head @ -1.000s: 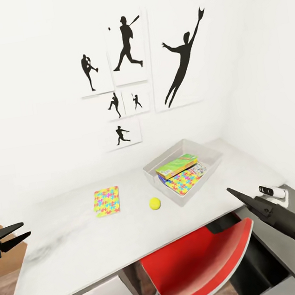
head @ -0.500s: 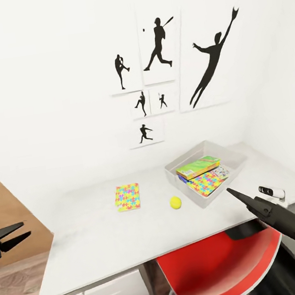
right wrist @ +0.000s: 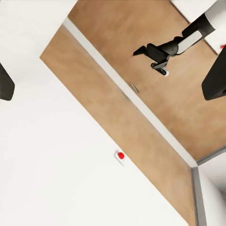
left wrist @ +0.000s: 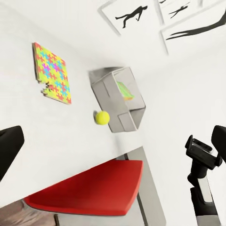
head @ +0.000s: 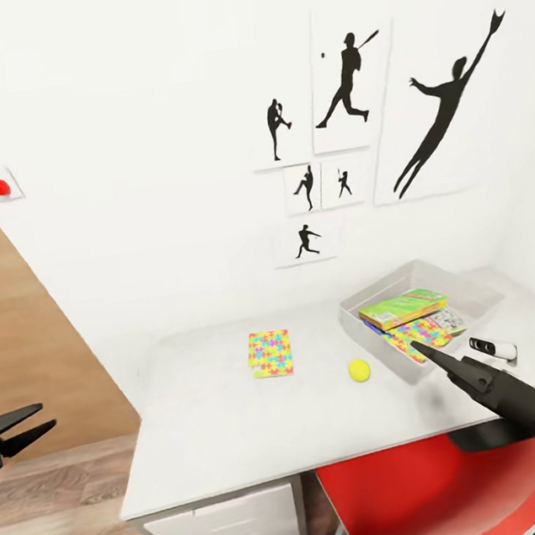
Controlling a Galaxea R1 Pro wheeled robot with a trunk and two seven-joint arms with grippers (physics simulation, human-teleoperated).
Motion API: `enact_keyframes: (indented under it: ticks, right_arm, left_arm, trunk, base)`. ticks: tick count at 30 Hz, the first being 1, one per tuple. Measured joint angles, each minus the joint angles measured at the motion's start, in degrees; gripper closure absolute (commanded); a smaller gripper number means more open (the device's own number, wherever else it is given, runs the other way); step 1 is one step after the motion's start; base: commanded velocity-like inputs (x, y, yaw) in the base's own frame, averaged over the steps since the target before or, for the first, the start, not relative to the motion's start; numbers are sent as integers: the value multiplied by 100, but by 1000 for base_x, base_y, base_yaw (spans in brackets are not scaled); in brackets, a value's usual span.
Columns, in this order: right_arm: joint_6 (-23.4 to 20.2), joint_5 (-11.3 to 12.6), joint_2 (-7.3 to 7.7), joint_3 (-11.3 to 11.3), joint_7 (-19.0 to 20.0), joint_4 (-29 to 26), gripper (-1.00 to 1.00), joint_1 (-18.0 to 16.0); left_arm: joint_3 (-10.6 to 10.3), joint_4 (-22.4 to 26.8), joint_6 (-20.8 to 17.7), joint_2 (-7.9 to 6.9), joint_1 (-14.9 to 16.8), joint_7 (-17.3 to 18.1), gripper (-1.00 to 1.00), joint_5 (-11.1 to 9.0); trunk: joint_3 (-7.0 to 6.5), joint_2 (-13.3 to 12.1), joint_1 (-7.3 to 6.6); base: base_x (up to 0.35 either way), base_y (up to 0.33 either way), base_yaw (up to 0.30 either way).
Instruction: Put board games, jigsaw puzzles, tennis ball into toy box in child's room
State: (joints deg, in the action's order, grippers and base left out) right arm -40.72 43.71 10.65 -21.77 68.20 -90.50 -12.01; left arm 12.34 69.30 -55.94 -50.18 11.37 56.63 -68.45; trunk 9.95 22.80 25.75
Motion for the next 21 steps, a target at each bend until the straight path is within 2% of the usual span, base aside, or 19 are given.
enact_keyframes:
  ticks: [6,12,21]
  right_arm:
    - [0,0,-1,4,-1,-2,-100,1]
    - [0,0,-2,7,-10,4,-100,1]
    - [1,-1,-3,7,-30,12,-100,1]
  left_arm:
    - [-2,-2,0,2,2,1,-100,1]
    - [-3,-2,0,1,2,1,-100,1]
    - [-3,-3,0,4,2,2,-100,1]
  trunk:
    - [-24,0,0]
    - [-28,0,0]
    - [-28,0,0]
  base:
    - [0,78,127]
    - [0,164,22]
    - [0,38,2]
